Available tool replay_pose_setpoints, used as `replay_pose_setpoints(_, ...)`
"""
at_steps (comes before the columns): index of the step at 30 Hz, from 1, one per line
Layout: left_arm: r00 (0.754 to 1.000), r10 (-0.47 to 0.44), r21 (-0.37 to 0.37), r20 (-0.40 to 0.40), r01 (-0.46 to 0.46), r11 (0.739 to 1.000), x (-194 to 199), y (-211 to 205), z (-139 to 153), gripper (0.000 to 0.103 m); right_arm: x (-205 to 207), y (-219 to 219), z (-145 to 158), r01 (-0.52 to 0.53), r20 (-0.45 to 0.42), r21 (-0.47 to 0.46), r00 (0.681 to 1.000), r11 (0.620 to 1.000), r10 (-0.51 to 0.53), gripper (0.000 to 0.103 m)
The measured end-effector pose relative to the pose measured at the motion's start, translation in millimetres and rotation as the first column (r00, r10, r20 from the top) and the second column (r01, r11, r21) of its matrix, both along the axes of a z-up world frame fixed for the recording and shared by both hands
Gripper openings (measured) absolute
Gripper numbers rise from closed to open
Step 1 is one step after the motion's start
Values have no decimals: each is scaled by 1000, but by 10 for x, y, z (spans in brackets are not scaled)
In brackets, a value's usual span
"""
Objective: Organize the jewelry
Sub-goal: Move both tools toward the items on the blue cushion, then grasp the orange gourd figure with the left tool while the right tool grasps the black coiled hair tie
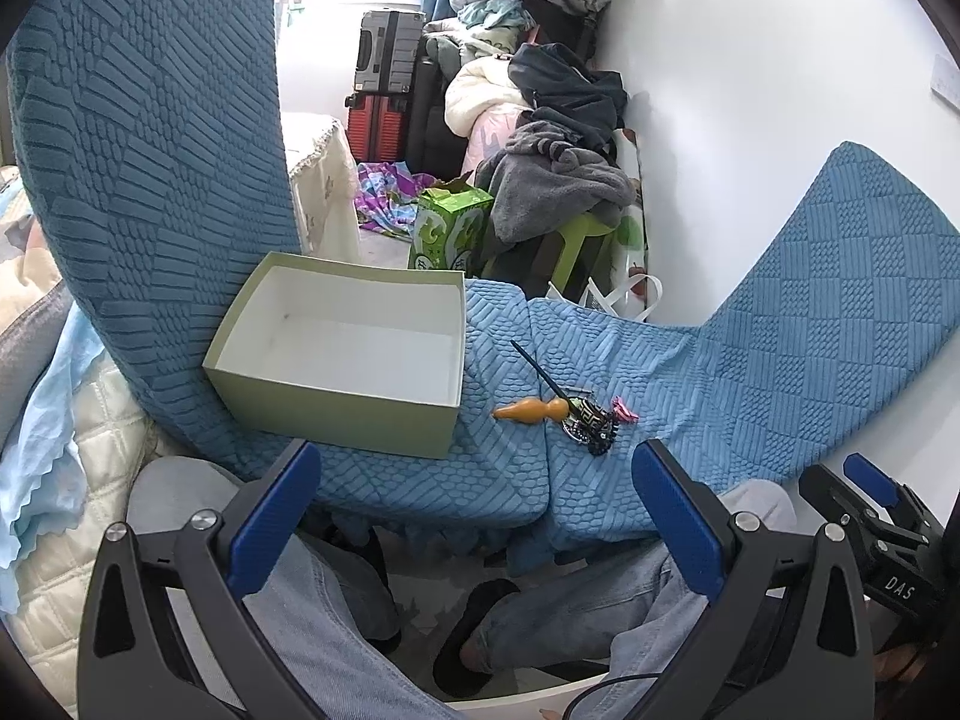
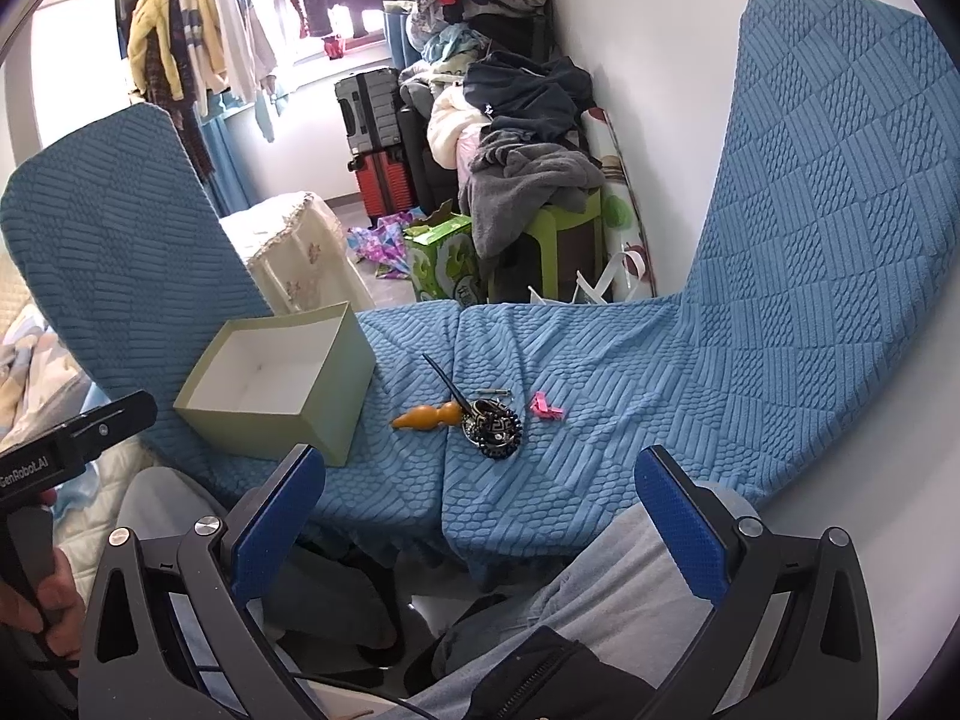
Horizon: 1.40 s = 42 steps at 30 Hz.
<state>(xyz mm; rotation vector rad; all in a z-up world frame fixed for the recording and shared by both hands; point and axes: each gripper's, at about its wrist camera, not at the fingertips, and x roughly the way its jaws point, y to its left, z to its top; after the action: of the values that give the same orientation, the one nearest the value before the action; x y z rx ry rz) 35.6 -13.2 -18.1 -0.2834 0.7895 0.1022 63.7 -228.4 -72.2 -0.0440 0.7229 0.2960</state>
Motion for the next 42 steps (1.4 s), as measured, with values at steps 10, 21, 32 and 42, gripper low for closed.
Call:
replay_pose_setpoints(10,1000,-2,1,-7,2,1000,17,-4,-13,103,-29,36,-37,-11,-10,5,1000,1000,11,103)
replay_pose_setpoints(21,1000,-22,-27,-8,22,999,161,-22,-135,103,119,43,-120,-28,-17,33,999,999,29,103)
replay_pose_setpoints(32,998,-65,-29,22,66,997,680,-5,-468,103,641,16,-465,-34,0,105,999,994,34,97)
replay_pose_setpoints(42,988,-152,-40,21,153,987,984,-299,-822,88,1136,-118,-981,-7,-106,169,994,986,25,54)
